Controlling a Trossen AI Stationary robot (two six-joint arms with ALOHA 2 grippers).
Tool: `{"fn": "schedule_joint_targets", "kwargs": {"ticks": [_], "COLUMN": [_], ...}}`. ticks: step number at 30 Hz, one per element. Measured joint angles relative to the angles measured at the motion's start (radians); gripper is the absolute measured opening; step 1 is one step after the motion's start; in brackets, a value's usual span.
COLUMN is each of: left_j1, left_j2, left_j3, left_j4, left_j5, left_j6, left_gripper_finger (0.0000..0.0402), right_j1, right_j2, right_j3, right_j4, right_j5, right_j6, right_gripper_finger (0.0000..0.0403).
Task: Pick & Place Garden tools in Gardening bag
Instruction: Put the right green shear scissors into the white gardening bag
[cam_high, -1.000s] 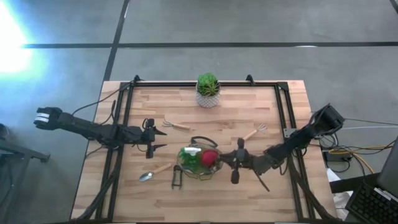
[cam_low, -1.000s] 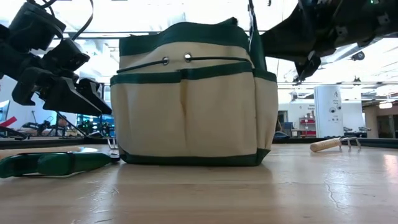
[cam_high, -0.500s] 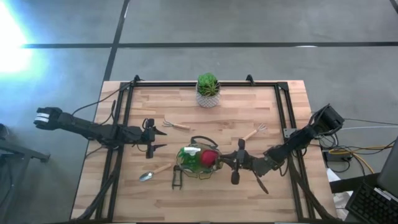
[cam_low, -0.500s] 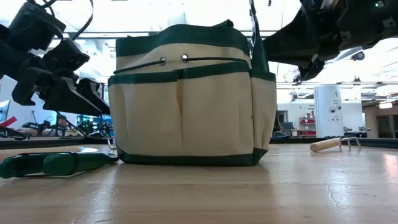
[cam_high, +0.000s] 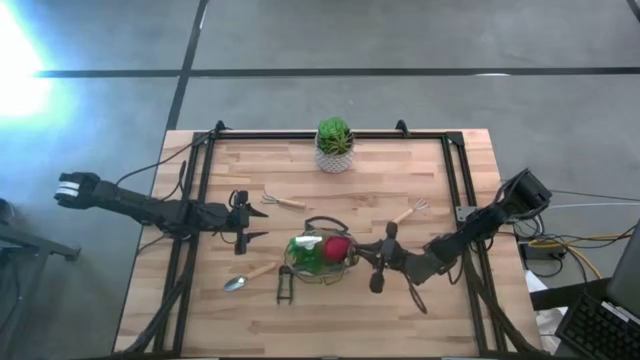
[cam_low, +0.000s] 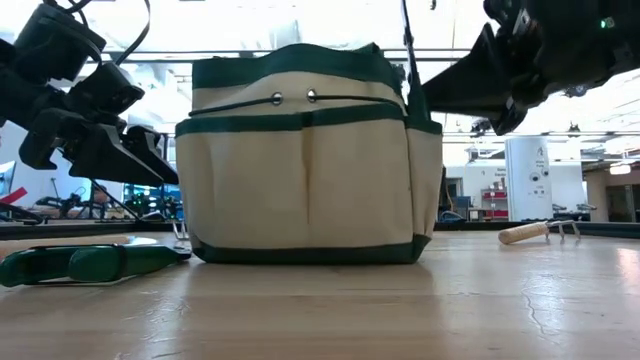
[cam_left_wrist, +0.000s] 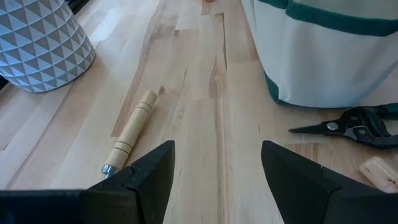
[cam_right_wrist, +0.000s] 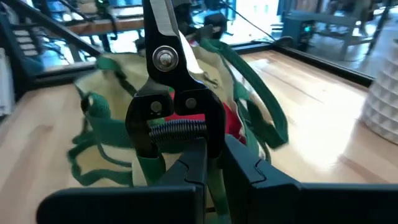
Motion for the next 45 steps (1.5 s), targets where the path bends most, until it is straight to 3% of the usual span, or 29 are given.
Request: {"fn": "schedule_joint_targets", "kwargs": {"ticks": [6,20,45], "left_j1": [0.0,0.0,0.0], "left_j2": [0.0,0.0,0.0], "left_j3": [0.0,0.0,0.0], "left_j4": [0.0,-0.001,-0.001], "left_j5": [0.0,0.0,0.0], "left_j6": [0.0,0.0,0.0], "left_gripper_finger": [0.0241,0.0241,0.0241], "right_j1": [0.0,0.0,-0.003], "right_j2": [0.037,0.045,0.063], "right_j3": [0.001,0.013,0.012], "right_j4": [0.0,0.004,-0.112], "right_j5": [0.091,0.036,0.043], "right_j6": [0.022,0.063,0.119], "right_gripper_finger": [0.0014,0.0014,0.0014]}}
